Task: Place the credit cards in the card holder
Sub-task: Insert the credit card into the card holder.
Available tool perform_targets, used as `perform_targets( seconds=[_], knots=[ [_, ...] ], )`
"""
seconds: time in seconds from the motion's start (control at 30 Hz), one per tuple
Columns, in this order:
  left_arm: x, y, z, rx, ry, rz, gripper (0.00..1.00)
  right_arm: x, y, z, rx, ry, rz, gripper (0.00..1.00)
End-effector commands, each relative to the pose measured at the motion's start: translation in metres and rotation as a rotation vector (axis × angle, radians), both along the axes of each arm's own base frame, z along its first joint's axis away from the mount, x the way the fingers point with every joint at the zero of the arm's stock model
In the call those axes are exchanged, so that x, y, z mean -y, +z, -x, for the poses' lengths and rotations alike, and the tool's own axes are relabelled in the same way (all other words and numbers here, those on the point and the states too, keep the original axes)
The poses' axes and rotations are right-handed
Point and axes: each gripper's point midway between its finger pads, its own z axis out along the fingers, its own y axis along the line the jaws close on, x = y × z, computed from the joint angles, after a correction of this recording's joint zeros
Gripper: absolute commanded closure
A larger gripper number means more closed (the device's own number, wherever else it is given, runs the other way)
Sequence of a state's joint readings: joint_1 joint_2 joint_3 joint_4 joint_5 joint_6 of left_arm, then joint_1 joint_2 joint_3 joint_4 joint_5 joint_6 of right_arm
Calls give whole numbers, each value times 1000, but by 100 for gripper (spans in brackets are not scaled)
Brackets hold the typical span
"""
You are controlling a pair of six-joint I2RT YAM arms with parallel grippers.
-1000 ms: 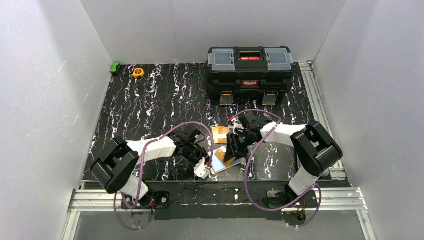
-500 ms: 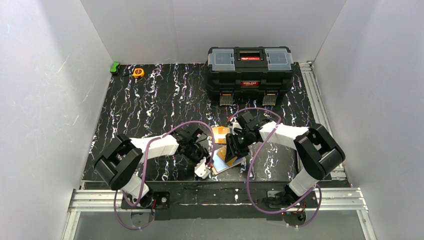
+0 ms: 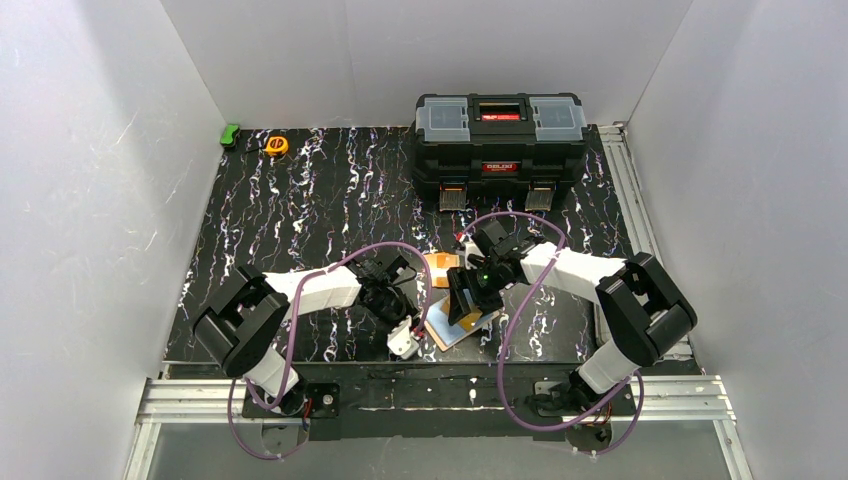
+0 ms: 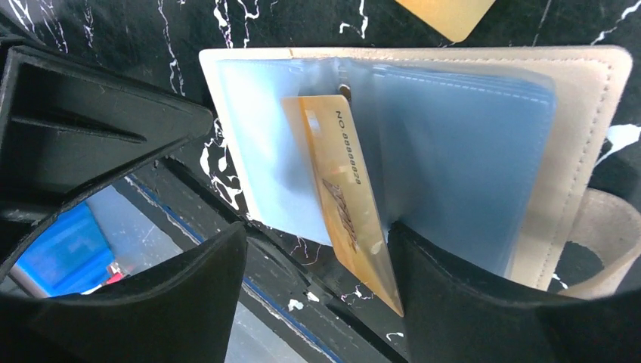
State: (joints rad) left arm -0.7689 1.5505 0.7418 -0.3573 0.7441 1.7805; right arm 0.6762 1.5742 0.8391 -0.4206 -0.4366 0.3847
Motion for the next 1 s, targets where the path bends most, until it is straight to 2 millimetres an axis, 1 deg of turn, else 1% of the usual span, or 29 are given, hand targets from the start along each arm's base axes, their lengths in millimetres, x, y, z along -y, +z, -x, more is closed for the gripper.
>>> perform_targets(
  seconds=[0.0,0.1,0.2,0.33,0.4,0.53,0.6,0.67,0.8,0.9,0.97],
  knots=[
    [-18,-13,18,-81,2,-98,81,10,-2,-5,43,17,56,24],
    [-7,-3,8,-59,44,-51,83,9,-3,-4,39,17,44,25],
    [6,13,-4,-32,100,13,85,4,-4,-3,29,14,14,28],
    [18,35,-8,-7,123,127,85,-2,-7,2,5,25,-33,36],
    [22,39,-6,-23,122,148,85,-6,-9,5,-8,30,-63,40],
    [30,33,-11,-37,116,141,83,-9,-10,8,-21,37,-94,43],
    [30,21,-10,-48,93,100,82,-9,-11,10,-25,39,-99,43],
    [25,10,-8,-58,65,48,82,-9,-12,10,-28,38,-100,42],
    [15,-2,0,-54,6,-3,82,-6,-16,14,-34,29,-97,40],
    [7,-9,7,-53,-25,-38,83,-5,-18,15,-38,22,-94,37],
    [2,-12,10,-55,-34,-56,83,-3,-17,12,-27,13,-88,33]
  ],
)
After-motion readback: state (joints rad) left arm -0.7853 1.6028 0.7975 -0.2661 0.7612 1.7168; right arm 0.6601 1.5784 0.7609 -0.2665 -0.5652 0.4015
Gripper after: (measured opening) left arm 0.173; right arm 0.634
